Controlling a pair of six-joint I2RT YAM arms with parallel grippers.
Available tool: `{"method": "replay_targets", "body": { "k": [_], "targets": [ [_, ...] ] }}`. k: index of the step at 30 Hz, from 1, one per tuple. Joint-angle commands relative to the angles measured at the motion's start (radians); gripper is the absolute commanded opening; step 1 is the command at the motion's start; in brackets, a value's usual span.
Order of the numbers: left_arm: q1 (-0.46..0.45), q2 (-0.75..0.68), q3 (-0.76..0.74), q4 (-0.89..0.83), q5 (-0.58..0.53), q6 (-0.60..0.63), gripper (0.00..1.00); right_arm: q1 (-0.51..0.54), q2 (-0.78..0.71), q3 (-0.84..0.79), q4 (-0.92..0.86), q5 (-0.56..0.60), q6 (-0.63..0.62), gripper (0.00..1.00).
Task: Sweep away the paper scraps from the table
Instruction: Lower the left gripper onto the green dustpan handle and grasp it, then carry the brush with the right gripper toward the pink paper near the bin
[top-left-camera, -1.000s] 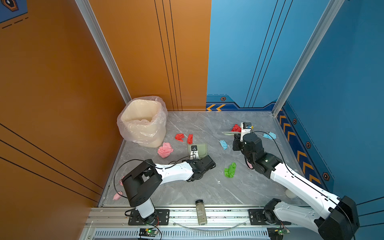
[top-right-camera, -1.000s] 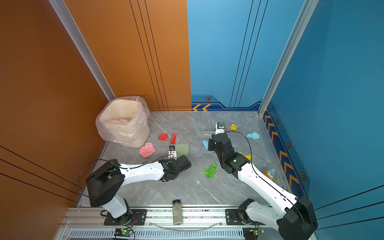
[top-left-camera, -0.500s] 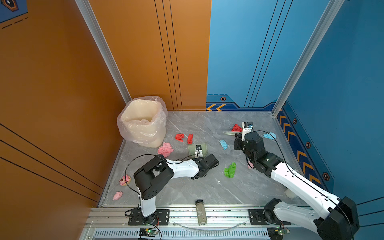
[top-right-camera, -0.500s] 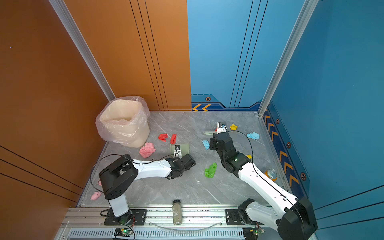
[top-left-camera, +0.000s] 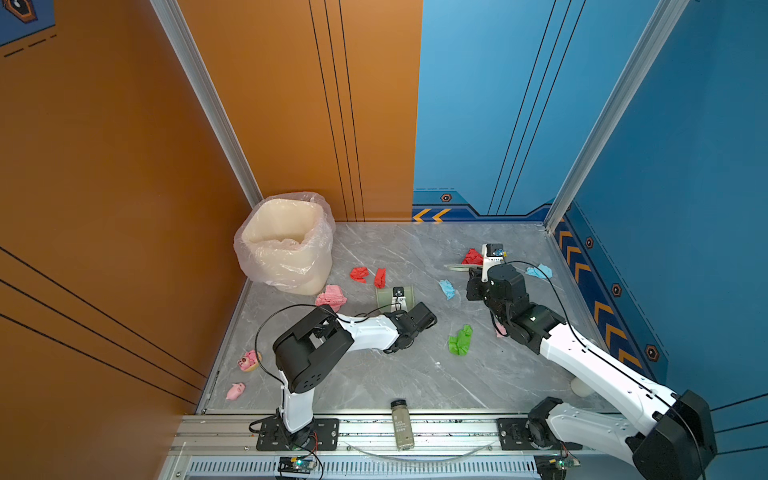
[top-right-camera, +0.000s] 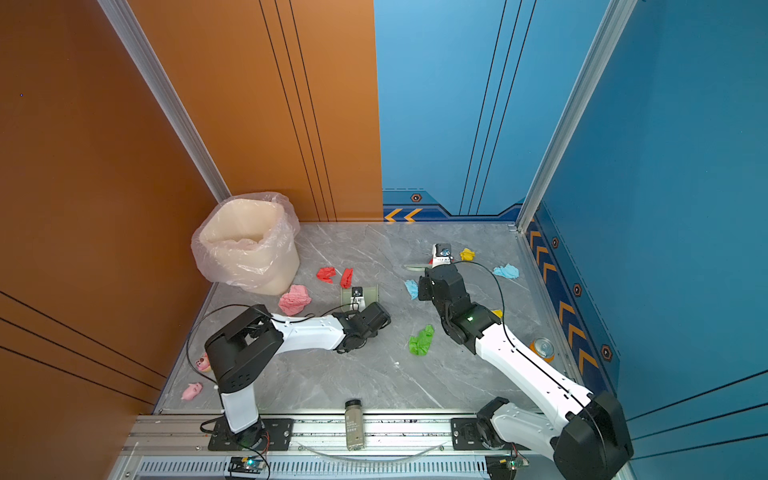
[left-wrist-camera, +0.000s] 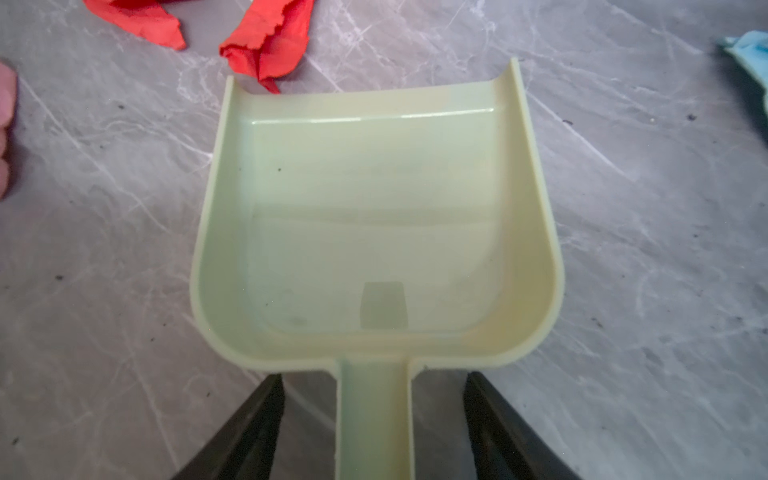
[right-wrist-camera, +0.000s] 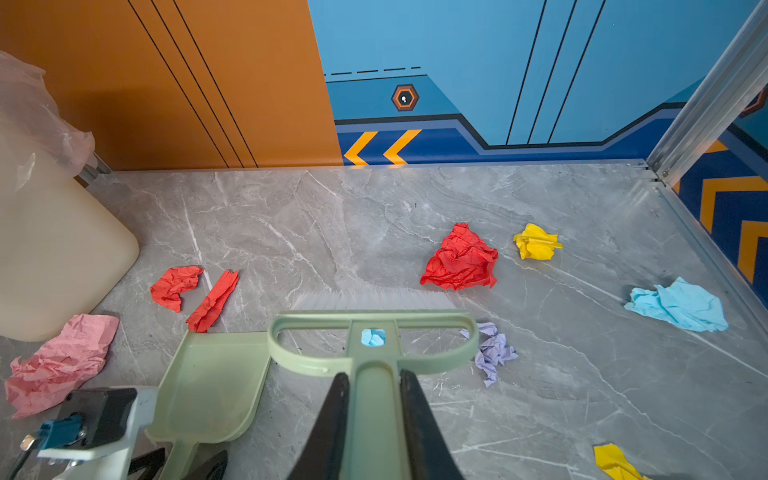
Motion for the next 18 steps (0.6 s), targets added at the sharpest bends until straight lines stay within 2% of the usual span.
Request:
{"method": "replay_targets", "body": {
  "k": [1, 4, 18],
  "targets": [
    [0.017, 0.03, 0.012, 0.004, 0.032, 0.022, 0.65, -0.006, 0.012, 0.01, 0.019, -0.007, -0.02, 0.0],
    [0.023, 0.036, 0.012, 0.014, 0.036, 0.027, 0.58, -0.007, 0.021, 0.012, 0.024, -0.007, -0.021, 0.0],
    [0.031, 0.039, 0.012, 0.038, 0.056, 0.037, 0.45, -0.007, 0.034, 0.022, 0.019, -0.023, -0.019, 0.0]
  ]
}}
